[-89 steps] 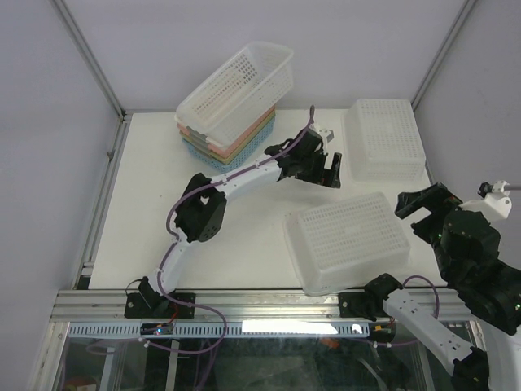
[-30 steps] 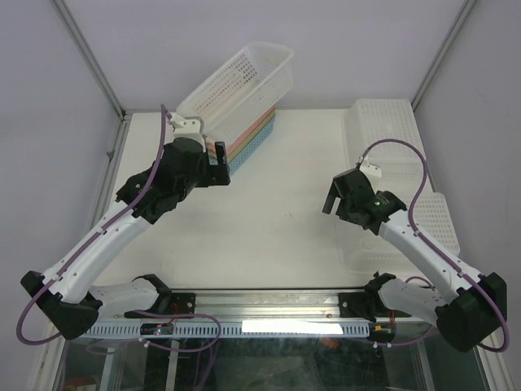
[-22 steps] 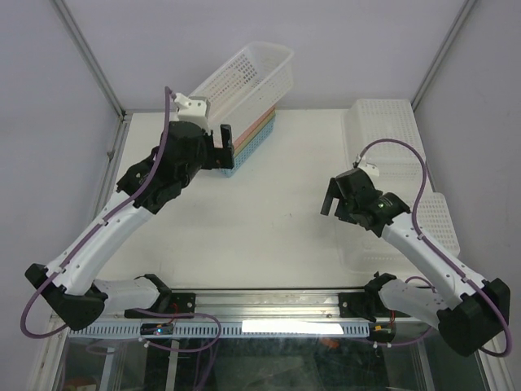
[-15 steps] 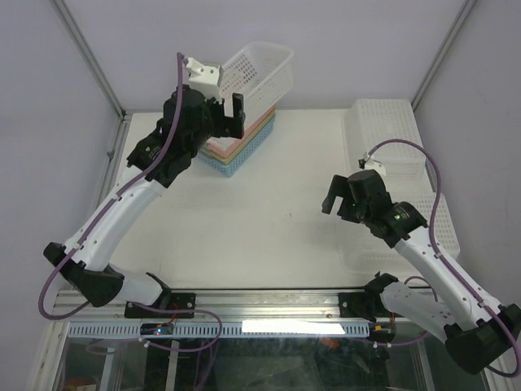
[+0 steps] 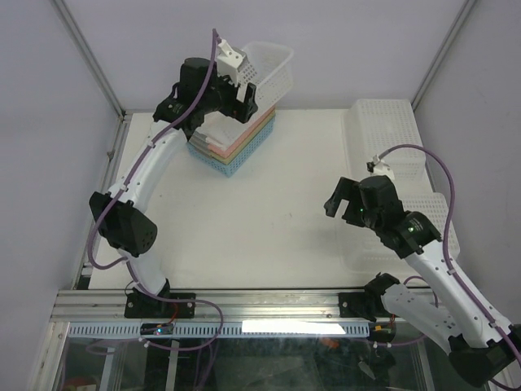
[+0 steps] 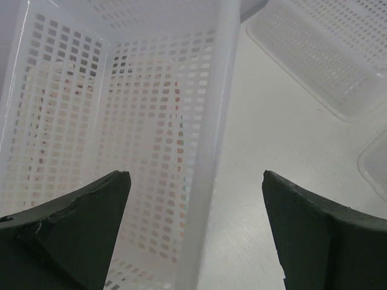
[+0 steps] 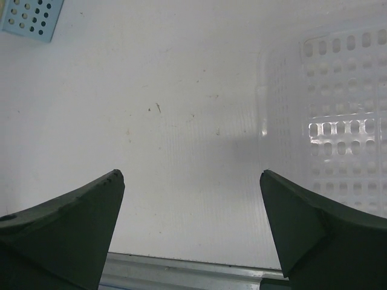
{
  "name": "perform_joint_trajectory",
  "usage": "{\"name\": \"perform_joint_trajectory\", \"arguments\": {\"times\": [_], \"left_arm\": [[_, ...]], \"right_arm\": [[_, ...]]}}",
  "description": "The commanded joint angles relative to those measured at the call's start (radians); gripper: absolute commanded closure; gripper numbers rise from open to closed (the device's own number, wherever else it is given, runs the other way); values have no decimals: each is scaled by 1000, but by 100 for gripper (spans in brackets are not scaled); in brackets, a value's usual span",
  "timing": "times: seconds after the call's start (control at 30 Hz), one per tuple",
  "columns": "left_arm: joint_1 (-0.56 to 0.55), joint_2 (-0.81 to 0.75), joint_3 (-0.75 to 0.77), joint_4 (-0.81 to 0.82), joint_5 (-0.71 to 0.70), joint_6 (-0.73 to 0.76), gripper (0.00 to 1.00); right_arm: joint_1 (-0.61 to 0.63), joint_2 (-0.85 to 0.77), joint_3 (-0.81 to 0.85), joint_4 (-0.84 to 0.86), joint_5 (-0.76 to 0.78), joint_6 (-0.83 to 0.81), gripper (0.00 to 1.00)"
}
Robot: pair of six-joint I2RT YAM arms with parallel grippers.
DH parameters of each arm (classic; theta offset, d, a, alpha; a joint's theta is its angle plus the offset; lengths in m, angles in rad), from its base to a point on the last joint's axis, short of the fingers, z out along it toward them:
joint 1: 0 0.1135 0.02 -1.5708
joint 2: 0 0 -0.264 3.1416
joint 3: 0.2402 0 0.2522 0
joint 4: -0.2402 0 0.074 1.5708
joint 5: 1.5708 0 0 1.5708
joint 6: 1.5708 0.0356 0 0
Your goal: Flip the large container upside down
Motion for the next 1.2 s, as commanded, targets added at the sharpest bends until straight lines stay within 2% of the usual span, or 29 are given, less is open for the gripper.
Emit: {"name": "perform_joint_trajectory", "arguments": {"times": [0.0,0.13,0.3,0.37,0.5,0.63,0.67,0.77,0.93,1.07,1.17], "left_arm": [[50,25,129,-32,219,6,8],[59,44,133,-56,277,-2,18],[74,72,152,-81,311,-15,46],[75,72,153,-83,325,-17,53],[75,80,171,-100,331,-7,60],[75,95,189,-119,335,3,60],[75,100,195,-124,335,2,63],[75,103,209,-126,338,-4,79],[75,88,256,-124,315,-7,99],[75,75,331,-107,245,2,100],[75,92,443,-109,221,-20,100]], "right_arm": [[-3,-29,-7,8,-16,23,1],[-2,-27,-6,1,-21,31,1],[-3,-29,5,-7,-19,32,1],[-3,-33,6,-11,-16,34,1],[-3,-41,10,-21,-17,40,1],[-3,-52,15,-33,-12,45,1],[-3,-57,16,-37,-10,46,1],[-3,-69,19,-49,-3,51,1],[-3,-86,23,-67,4,57,1],[-2,-94,23,-67,7,63,1],[-3,-90,27,-62,9,63,1]]}}
